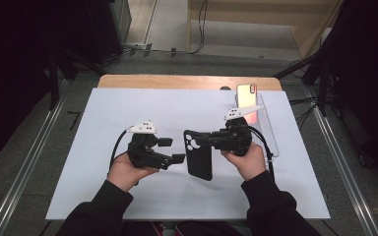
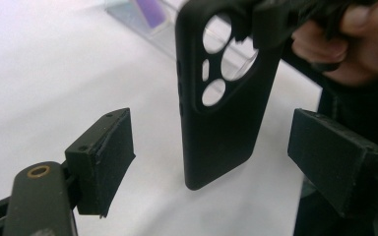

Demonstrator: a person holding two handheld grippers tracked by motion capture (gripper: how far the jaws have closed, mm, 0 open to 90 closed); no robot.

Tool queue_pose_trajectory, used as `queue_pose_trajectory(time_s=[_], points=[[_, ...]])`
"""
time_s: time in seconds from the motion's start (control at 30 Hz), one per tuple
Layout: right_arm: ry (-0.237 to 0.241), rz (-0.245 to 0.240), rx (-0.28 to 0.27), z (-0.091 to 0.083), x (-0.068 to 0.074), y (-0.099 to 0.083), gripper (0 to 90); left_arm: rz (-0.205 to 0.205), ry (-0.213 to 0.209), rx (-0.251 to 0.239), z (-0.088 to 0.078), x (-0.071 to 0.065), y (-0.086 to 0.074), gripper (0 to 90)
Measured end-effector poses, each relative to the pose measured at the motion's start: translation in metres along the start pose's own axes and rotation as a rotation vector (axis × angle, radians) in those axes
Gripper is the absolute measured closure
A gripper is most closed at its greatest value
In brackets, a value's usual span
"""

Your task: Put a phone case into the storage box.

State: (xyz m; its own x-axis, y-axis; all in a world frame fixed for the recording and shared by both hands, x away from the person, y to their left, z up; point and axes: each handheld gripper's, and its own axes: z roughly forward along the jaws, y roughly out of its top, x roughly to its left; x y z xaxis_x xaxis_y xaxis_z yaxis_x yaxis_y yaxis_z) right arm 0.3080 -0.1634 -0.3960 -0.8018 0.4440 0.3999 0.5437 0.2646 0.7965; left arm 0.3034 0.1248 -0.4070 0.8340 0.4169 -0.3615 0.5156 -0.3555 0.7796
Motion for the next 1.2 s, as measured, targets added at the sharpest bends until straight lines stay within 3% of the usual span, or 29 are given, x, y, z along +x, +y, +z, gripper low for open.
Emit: queue_pose_trajectory(time_s=[0.23,0.47,0.8,1.0,1.2], points=[[0.045,-0.052,0.025,0.001,0.004,0.0,77.0,0.062,-0.03,0.022,-0.006,0.002,0.006,17.5],[0.093,-0.067,0.043,0.005,0.006,-0.001,77.0,0.132,-0.055,0.057,-0.006,0.004,0.013,22.1],[0.165,-0.097,0.048,0.013,0.01,-0.001,77.0,0.13,-0.118,0.074,-0.003,0.008,0.014,44.7],[0.192,-0.116,0.06,0.017,0.013,-0.001,77.0,0.145,-0.149,0.082,-0.003,0.006,0.013,56.4],[0.222,-0.097,0.054,0.017,0.008,-0.002,77.0,0.183,-0.165,0.075,-0.004,0.003,0.013,68.7]])
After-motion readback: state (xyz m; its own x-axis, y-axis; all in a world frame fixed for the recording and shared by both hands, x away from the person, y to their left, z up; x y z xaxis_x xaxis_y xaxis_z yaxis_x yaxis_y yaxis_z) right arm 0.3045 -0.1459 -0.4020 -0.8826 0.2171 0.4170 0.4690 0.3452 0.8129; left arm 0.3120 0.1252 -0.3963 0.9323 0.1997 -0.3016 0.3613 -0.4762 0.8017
